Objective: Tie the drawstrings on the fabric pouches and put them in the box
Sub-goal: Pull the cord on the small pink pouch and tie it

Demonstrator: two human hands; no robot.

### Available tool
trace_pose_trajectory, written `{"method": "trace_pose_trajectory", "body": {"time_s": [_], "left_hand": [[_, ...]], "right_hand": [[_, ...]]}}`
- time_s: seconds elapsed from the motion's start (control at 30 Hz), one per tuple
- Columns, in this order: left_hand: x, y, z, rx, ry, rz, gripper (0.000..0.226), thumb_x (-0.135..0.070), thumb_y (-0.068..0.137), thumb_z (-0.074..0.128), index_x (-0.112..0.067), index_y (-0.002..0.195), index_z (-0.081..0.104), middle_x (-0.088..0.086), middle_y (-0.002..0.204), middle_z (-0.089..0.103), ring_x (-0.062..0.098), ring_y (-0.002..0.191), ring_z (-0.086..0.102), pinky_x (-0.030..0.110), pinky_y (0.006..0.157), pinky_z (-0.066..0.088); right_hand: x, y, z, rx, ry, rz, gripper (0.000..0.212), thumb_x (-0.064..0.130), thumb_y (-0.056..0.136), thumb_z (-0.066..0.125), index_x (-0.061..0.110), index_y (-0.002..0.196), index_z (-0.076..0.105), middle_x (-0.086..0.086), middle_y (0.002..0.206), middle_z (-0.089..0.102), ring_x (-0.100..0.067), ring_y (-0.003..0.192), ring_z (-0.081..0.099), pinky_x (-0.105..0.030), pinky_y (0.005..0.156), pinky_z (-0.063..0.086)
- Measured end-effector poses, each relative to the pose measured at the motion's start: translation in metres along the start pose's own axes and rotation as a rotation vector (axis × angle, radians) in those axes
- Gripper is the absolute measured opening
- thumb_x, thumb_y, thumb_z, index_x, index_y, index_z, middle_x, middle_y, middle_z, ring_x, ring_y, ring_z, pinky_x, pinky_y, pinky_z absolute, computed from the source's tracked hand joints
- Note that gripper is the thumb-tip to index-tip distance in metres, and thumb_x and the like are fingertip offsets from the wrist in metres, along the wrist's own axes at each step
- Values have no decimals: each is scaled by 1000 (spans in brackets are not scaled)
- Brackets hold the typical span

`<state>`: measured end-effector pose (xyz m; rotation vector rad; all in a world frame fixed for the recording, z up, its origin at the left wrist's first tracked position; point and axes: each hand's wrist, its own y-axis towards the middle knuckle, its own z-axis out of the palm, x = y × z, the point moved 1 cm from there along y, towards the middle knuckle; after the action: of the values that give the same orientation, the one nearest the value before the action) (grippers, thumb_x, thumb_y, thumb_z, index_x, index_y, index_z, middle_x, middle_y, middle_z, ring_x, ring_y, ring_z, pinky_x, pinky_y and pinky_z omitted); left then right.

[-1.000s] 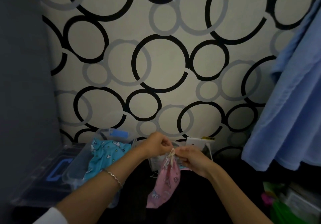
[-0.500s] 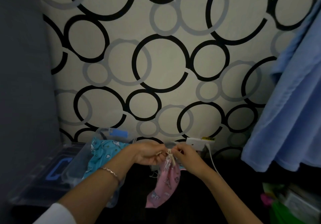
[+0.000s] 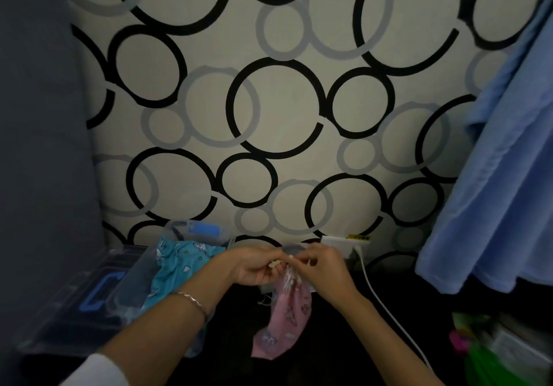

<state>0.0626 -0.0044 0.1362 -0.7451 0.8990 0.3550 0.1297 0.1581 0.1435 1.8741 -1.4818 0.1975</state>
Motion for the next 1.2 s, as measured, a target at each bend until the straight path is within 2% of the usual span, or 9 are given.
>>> {"method": "trace_pose_trajectory", "body": {"time_s": [0.2, 0.4, 0.57, 0.67, 0.77, 0.9, 1.0, 1.1, 1.2], "left_hand": [[-3, -1, -10, 3, 273, 112, 13, -17, 88, 67, -8, 98, 66, 1, 80, 60, 5, 68, 53, 17, 62, 49], [-7, -15, -10, -116, 622, 301, 15, -14, 95, 57, -15, 88, 70, 1, 74, 60, 10, 69, 55, 19, 67, 51], [-5, -8, -13, -253, 873, 444, 22, -18, 95, 58, -28, 79, 71, -12, 78, 68, 10, 83, 65, 31, 85, 56], [-6, -10, -14, -280, 929, 460, 24, -19, 95, 58, -30, 79, 70, -15, 77, 68, 6, 82, 65, 27, 83, 55], [-7, -18, -7, -260, 951, 462, 18, -25, 96, 55, -19, 86, 69, -10, 79, 65, 5, 76, 59, 22, 72, 50], [8, -11, 1, -155, 1105, 354, 46, -56, 76, 69, -24, 109, 64, -3, 107, 65, 13, 97, 63, 34, 84, 56], [14, -5, 3, -204, 1143, 473, 29, -38, 83, 67, -10, 91, 67, 8, 92, 68, 15, 79, 61, 43, 80, 53], [1, -7, 3, -211, 1090, 539, 22, -20, 94, 58, 0, 93, 66, 10, 88, 62, 13, 79, 54, 33, 76, 47], [-14, -18, 8, -222, 998, 567, 21, -16, 98, 53, 0, 97, 66, 4, 86, 61, 11, 79, 56, 24, 72, 46]], "right_hand": [[-7, 0, -6, 72, 260, 220, 19, 7, 86, 67, 7, 67, 68, 2, 62, 60, 2, 55, 53, -13, 57, 44], [-17, -1, -22, 327, 584, 438, 35, 11, 101, 41, 18, 67, 44, 8, 54, 41, -5, 46, 33, -17, 45, 27], [-25, 1, -14, 431, 765, 498, 32, 12, 98, 38, 19, 67, 42, 3, 60, 37, -8, 51, 29, -22, 49, 22], [-26, 1, -14, 502, 830, 535, 30, 13, 97, 39, 18, 68, 43, 6, 60, 38, -7, 53, 28, -21, 50, 19], [-22, 3, -20, 479, 799, 547, 24, 17, 94, 44, 17, 70, 46, 4, 61, 41, -8, 54, 31, -26, 55, 18], [-12, 13, -20, 337, 597, 481, 18, 29, 81, 51, 16, 70, 57, -5, 76, 55, -17, 72, 50, -34, 72, 42], [-6, 16, -26, 300, 499, 406, 20, 30, 76, 55, 11, 77, 60, -7, 90, 59, -19, 89, 56, -34, 82, 44], [-4, 16, -33, 482, 481, 375, 39, 26, 75, 63, 15, 112, 60, -2, 111, 63, -14, 106, 59, -29, 90, 48], [-4, 19, -34, 545, 256, 276, 10, 19, 91, 65, 18, 101, 66, -6, 96, 69, -9, 90, 68, -20, 79, 52]]}}
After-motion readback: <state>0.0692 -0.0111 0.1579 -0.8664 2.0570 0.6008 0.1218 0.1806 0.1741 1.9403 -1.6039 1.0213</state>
